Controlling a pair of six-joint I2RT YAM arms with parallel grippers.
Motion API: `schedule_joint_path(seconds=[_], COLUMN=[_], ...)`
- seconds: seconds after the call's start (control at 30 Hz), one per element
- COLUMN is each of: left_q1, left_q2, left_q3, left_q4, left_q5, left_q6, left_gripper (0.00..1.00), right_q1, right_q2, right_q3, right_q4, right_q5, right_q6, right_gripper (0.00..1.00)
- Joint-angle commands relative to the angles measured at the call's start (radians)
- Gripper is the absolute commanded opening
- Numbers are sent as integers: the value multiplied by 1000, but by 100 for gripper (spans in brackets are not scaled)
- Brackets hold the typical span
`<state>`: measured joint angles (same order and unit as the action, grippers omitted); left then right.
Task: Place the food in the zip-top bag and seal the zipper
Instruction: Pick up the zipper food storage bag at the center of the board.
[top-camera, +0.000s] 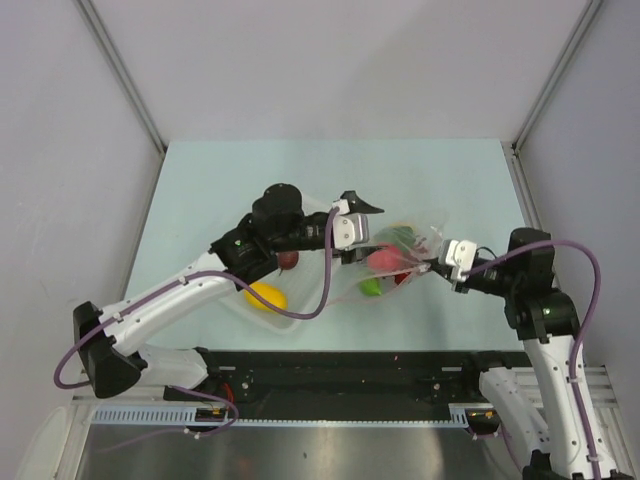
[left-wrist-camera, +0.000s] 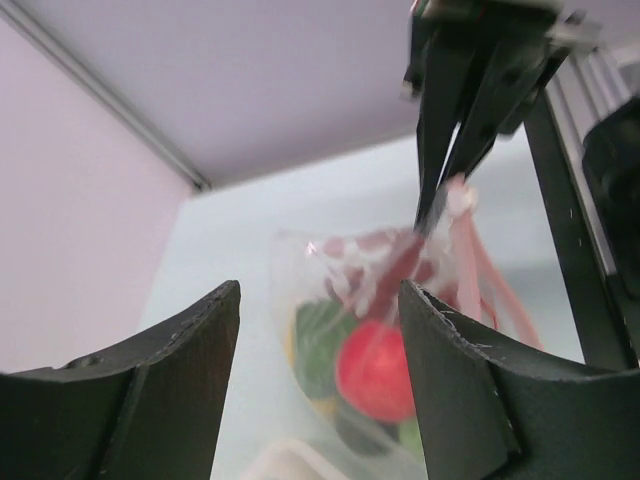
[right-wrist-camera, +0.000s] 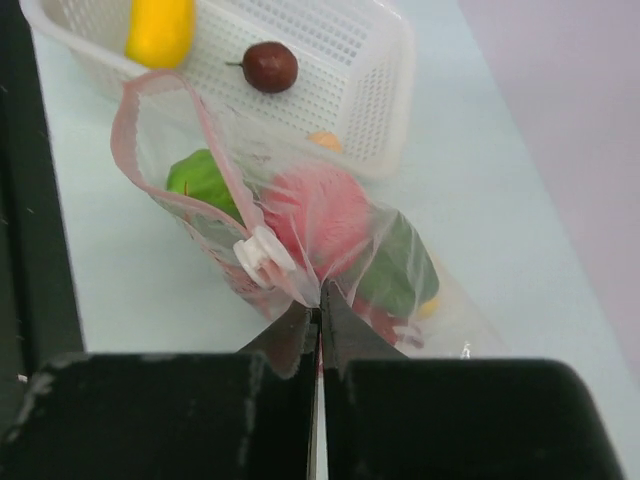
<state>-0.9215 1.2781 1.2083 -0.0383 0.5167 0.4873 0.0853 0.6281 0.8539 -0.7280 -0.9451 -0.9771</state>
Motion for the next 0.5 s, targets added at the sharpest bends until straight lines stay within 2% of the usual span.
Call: schedule_joint_path(seconds=[0.0,0.17,0.4,0.47], left_q1=[-62,-114,-132,-135], left_q2=[21,35,99,121], left_q3=[121,184,263,287], left_q4=[-81,-129,-163,-172], left_q5=[-78,-116,-95,-86], left_q6=[-33,-41,-122,-134], left_gripper=[69,70,69,66], right_q1=[43,100,151,159], right_q2=[70,140,151,150], right_q3=[141,247,290,290], right_q4=[70,52,68,78], right_q5=[20,34,69,81], right_q6=[334,434,523,535], right_gripper=[0,0,0,0])
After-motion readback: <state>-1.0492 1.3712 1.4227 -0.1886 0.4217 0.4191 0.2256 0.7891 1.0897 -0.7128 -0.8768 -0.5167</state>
